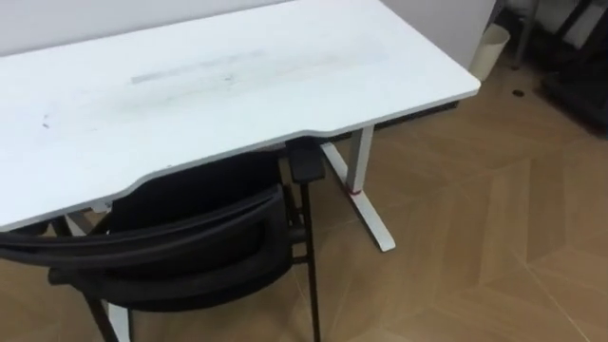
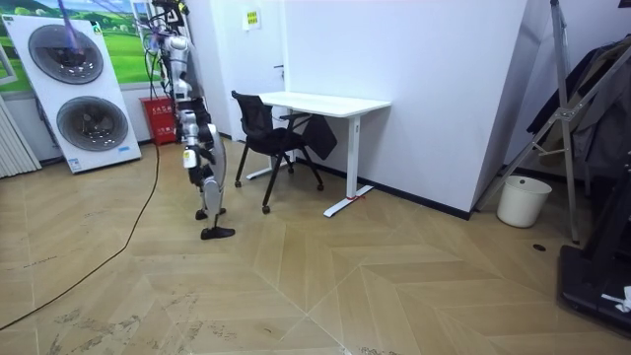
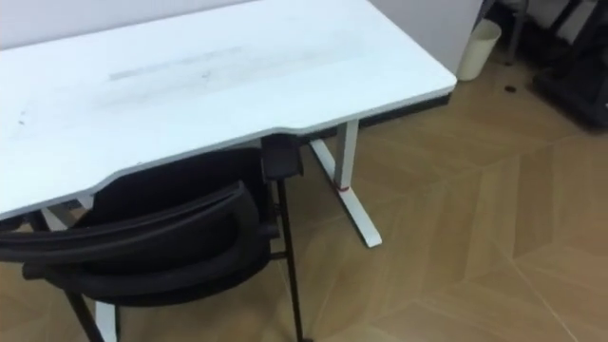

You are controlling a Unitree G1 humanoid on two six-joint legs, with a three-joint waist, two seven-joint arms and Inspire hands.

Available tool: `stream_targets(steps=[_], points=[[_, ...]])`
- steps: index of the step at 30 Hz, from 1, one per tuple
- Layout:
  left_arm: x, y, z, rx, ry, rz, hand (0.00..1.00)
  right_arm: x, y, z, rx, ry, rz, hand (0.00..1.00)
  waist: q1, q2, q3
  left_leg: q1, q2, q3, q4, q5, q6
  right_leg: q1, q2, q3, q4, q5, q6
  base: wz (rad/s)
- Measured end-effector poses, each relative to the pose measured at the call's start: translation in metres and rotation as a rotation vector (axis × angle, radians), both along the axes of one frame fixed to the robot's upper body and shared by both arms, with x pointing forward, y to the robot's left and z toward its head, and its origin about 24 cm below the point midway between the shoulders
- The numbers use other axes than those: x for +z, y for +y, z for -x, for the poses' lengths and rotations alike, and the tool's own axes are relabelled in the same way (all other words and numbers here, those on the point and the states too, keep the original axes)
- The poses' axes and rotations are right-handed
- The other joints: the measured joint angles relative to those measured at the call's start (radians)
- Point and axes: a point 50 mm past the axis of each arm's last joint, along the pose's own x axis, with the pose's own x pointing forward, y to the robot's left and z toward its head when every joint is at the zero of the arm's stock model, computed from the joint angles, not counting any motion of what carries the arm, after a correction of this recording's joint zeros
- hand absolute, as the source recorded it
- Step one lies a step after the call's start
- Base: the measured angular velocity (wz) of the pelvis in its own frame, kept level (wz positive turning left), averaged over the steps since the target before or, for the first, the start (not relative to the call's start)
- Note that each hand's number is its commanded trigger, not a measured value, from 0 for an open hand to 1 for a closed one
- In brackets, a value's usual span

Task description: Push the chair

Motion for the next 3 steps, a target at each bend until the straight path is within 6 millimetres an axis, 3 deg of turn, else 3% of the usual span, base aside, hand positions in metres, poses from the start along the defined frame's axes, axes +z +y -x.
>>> stream_targets(steps=[3], points=[[-0.006,-0.007,-0.022,-0.097,-0.054,0.092,0.00,-0.004,0.004,-0.020,0.071,-0.059,-0.043,0.00,-0.003,-0.002,0.0011,-0.005,0.000,-0.001,-0.001,0.000,0.000,-0.001,0.002,-0.002,-0.004,0.003,0.000,0.00]])
